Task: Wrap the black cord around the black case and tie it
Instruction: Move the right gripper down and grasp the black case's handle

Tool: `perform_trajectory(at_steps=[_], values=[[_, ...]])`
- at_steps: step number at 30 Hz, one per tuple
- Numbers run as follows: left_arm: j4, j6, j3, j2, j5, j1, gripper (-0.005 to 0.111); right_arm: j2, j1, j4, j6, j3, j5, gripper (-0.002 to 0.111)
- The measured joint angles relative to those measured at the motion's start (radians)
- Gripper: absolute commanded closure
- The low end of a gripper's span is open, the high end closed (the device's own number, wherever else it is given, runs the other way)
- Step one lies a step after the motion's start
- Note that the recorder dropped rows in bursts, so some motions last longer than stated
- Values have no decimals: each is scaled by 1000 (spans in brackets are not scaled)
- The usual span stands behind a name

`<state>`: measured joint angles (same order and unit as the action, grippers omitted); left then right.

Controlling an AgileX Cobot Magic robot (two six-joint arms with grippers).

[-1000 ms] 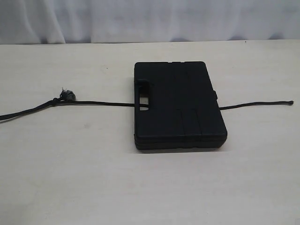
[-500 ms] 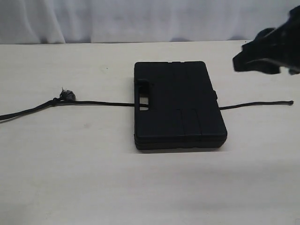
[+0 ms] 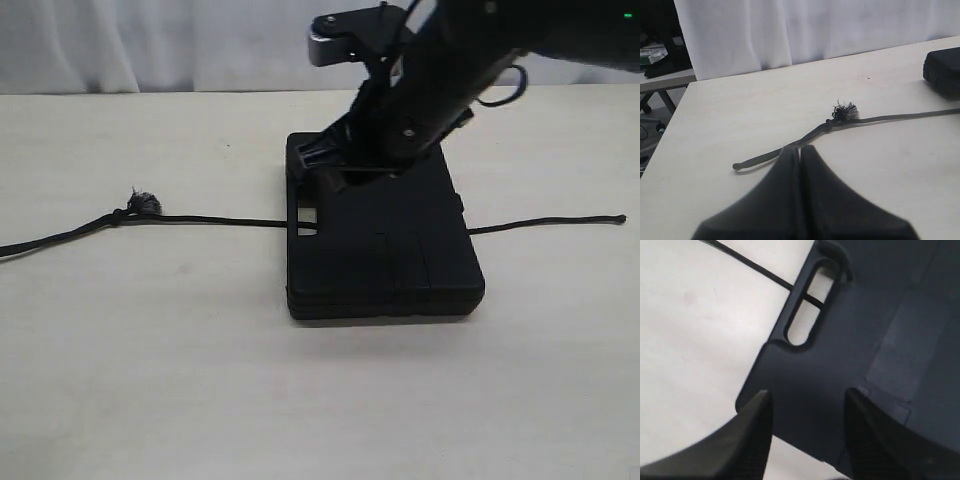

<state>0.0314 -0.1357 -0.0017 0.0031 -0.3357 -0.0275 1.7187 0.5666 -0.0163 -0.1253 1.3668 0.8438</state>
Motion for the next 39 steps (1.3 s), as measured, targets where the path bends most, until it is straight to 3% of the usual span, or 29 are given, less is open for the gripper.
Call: perform_trajectory(at_steps=[14,19,39], values=[[0,0,0,0,0,0,107,308,123,16,-126,276,14,62],[0,0,0,0,0,0,107,413,123,163,-296,366,59,62],[0,0,0,0,0,0,107,604,120,322,-438,415,-53,62]])
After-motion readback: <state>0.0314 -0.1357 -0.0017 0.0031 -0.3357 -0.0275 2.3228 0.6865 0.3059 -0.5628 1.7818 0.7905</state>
